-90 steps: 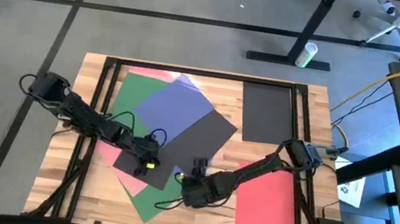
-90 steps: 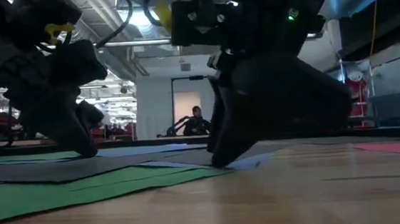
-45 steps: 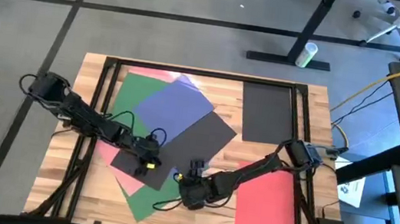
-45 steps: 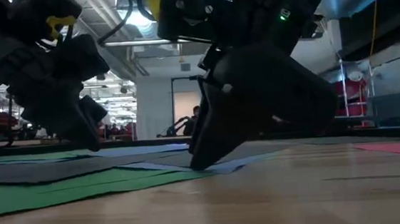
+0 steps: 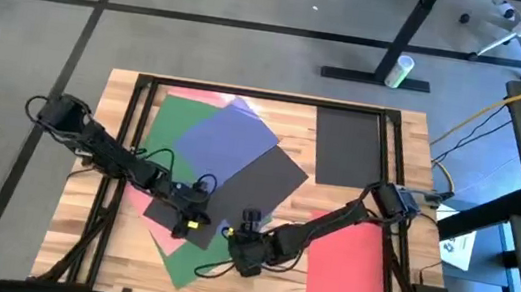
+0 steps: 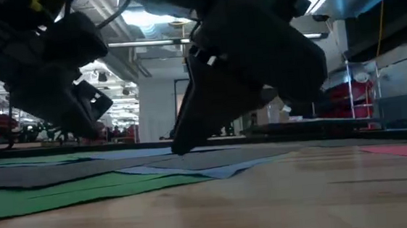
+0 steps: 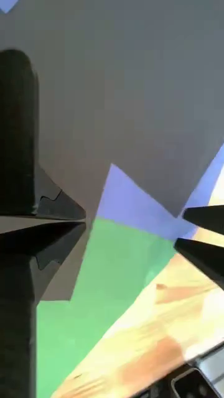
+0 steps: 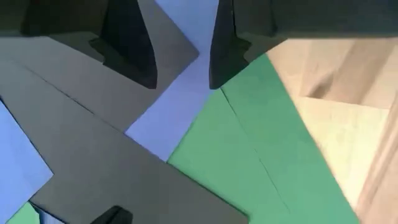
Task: Organize paper
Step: Stack the black paper on top of the other black paper on the table
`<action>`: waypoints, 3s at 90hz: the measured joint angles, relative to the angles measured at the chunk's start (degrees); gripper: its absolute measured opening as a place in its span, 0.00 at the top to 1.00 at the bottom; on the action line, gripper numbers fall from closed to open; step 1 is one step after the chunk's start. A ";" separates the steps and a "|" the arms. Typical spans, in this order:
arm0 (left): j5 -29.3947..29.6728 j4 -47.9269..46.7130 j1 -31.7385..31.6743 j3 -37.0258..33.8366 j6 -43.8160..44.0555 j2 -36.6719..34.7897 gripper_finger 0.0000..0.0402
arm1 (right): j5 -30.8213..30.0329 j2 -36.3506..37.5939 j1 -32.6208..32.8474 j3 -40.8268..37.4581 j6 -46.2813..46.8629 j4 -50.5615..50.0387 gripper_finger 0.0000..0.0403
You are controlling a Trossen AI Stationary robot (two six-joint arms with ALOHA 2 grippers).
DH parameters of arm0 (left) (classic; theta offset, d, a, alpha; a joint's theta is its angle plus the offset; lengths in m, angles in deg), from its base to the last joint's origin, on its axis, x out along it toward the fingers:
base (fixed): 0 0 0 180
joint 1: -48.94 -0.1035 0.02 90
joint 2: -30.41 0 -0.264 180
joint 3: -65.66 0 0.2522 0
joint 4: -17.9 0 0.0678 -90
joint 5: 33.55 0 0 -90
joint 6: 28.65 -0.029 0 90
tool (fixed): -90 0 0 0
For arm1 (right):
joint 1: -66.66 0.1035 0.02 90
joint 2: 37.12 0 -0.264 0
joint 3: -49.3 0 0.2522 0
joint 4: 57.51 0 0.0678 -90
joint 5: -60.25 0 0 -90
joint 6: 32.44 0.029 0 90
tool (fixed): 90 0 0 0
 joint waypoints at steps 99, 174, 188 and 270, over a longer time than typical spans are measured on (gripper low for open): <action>2.23 -3.96 -0.15 0.00 1.29 0.00 1.00 | -0.39 0.00 -0.81 0.00 -1.45 1.27 0.66; 2.84 -3.98 -0.13 0.00 0.99 0.00 1.00 | -0.74 -0.02 -0.04 -3.39 -2.67 1.32 0.66; 2.84 -3.98 -0.13 0.00 1.03 0.00 1.00 | -0.92 -0.02 -0.04 -3.41 -2.64 2.88 0.66; 2.84 -3.96 -0.11 0.00 1.49 0.00 1.00 | -2.07 -0.02 -2.38 -3.41 2.86 2.87 0.87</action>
